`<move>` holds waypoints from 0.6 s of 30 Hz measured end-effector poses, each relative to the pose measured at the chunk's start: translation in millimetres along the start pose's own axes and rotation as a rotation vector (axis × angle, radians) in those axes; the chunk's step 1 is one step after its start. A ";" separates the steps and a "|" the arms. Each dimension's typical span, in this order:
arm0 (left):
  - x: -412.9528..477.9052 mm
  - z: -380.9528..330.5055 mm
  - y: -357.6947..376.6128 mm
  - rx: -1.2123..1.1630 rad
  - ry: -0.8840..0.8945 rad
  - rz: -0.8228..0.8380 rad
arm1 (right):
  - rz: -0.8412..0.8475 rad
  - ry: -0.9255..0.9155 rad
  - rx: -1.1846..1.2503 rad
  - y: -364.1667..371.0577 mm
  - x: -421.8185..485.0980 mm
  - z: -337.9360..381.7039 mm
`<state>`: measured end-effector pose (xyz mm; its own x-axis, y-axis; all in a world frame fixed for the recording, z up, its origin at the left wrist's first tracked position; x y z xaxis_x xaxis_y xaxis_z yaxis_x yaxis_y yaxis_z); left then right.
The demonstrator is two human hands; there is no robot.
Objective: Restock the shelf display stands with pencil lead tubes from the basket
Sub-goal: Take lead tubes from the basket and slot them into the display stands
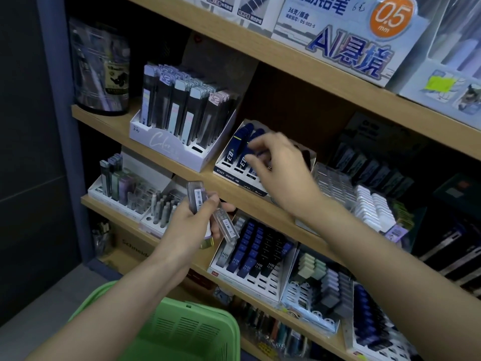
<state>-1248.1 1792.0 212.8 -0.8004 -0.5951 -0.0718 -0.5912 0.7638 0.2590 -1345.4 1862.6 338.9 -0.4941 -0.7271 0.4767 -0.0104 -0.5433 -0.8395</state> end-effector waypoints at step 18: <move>-30.2 -22.5 66.8 0.183 0.122 0.240 | 0.152 0.273 0.536 -33.8 -101.5 -19.4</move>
<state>-1261.2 1855.4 253.9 -0.9078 -0.4098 0.0889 -0.4040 0.9116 0.0764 -1311.8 1962.9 313.9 -0.6615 -0.7173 0.2187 0.4801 -0.6292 -0.6113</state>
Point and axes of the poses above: each hand's wrist, its own x-axis towards the middle knuckle, its own y-axis out of the palm, z = x × y, the point moved 7 cm from there along x, towards the middle knuckle, and after that the axes turned 3 degrees about x, right-handed, at the moved point
